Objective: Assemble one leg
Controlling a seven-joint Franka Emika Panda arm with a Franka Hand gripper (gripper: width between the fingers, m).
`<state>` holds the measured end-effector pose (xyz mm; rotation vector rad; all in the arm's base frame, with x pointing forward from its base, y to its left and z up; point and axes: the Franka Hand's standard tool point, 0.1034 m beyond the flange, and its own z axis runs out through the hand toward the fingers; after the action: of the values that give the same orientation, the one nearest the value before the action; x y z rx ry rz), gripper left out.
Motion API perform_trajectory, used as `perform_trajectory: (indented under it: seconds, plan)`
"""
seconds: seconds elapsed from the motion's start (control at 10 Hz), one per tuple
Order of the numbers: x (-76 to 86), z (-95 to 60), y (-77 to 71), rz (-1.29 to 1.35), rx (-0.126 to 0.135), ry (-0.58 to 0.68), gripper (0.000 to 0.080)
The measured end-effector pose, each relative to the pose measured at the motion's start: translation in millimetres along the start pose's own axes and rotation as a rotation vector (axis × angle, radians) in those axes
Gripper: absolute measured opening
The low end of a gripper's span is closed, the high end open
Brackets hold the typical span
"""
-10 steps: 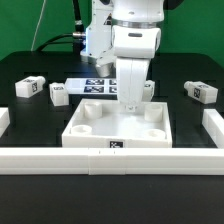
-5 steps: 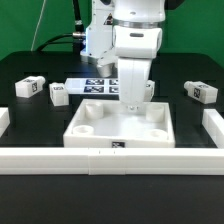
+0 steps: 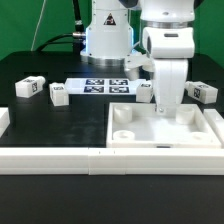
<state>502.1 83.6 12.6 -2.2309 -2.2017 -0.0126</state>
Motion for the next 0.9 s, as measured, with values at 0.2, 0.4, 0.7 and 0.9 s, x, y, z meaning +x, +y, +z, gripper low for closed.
perform_trajectory:
  seconds: [0.2, 0.4, 0.7, 0.9]
  plan:
    - [-0.4, 0.0, 1.0, 0.000, 0.005, -0.002, 0.0058]
    - [-0.4, 0.0, 1.0, 0.000, 0.005, -0.002, 0.0058]
    - [-0.7, 0.7, 0.6, 0.000, 0.006, -0.002, 0.0125]
    - [-0.8, 0.8, 0.6, 0.000, 0.006, -0.002, 0.0494]
